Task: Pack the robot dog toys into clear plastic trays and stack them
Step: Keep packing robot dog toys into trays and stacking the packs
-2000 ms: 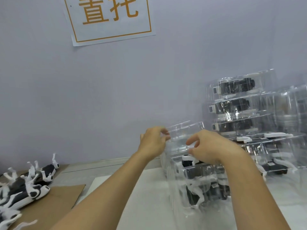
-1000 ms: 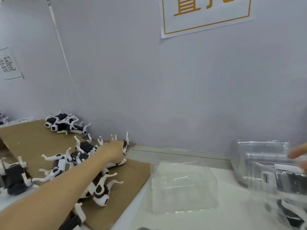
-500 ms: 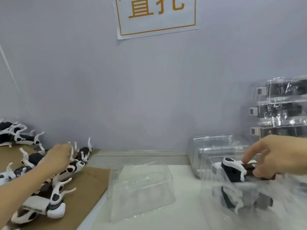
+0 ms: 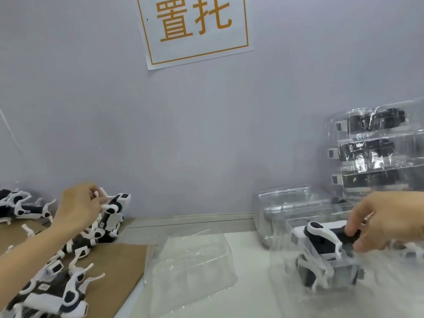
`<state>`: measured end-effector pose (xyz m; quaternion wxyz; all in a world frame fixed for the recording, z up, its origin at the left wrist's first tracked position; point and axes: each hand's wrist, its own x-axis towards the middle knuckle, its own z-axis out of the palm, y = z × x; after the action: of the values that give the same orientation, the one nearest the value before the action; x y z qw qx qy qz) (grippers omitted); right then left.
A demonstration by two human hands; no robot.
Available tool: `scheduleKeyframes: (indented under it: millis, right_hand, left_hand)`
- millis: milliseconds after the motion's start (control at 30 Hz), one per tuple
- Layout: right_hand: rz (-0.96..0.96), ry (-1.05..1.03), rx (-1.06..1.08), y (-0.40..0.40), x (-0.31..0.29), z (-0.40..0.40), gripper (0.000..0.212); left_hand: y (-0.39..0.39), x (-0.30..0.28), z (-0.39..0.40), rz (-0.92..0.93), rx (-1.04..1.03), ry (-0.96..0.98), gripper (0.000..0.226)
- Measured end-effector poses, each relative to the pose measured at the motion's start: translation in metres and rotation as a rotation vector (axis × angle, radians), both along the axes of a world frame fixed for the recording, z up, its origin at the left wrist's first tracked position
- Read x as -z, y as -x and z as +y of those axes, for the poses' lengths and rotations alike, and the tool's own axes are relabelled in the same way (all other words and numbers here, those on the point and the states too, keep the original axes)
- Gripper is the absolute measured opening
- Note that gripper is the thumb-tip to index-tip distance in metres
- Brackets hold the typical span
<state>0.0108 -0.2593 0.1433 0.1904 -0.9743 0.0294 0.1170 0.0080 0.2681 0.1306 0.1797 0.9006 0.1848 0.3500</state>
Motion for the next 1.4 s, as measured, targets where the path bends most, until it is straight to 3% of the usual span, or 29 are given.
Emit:
scheduleKeyframes:
  millis: [433, 600, 667, 767, 800, 933, 1067, 1133, 1233, 1300, 1400]
  right_hand:
    - [-0.142, 0.024, -0.095, 0.007, -0.008, 0.034, 0.018]
    - [-0.390, -0.170, -0.200, 0.011, -0.023, 0.064, 0.017]
    - [-0.476, -0.347, -0.302, 0.011, -0.022, 0.095, 0.028]
    - [-0.500, -0.472, -0.439, 0.009, 0.003, 0.157, 0.066]
    - [-0.500, -0.495, -0.472, 0.007, 0.015, 0.175, 0.068]
    - [-0.643, -0.668, -0.333, -0.006, 0.055, 0.212, 0.028]
    - [-0.706, -0.692, -0.252, -0.017, 0.075, 0.217, 0.012]
    - [-0.743, -0.630, -0.212, -0.020, 0.079, 0.215, 0.010]
    - [-0.765, -0.604, -0.164, -0.026, 0.077, 0.204, 0.014]
    - [-0.723, -0.610, -0.205, -0.029, 0.074, 0.195, 0.017]
    - [-0.686, -0.495, -0.360, -0.028, 0.070, 0.190, 0.033]
  left_hand:
    - [-0.001, -0.024, -0.085, -0.296, 0.170, 0.244, 0.013]
    - [0.015, -0.024, -0.129, -0.482, 0.244, 0.368, 0.019]
    - [0.022, -0.019, -0.149, -0.535, 0.286, 0.434, 0.020]
    - [0.027, -0.003, -0.181, -0.560, 0.361, 0.535, 0.022]
    - [0.027, 0.003, -0.190, -0.551, 0.391, 0.562, 0.023]
    - [0.026, 0.023, -0.203, -0.436, 0.494, 0.623, 0.022]
    - [0.029, 0.032, -0.172, -0.168, 0.720, 0.700, 0.013]
    - [0.029, 0.038, -0.154, -0.137, 0.716, 0.678, 0.014]
    - [0.018, 0.057, -0.125, -0.295, 0.427, 0.591, 0.015]
    - [0.013, 0.075, -0.114, -0.200, 0.343, 0.576, 0.016]
    - [0.005, 0.106, -0.111, 0.029, 0.375, 0.667, 0.030]
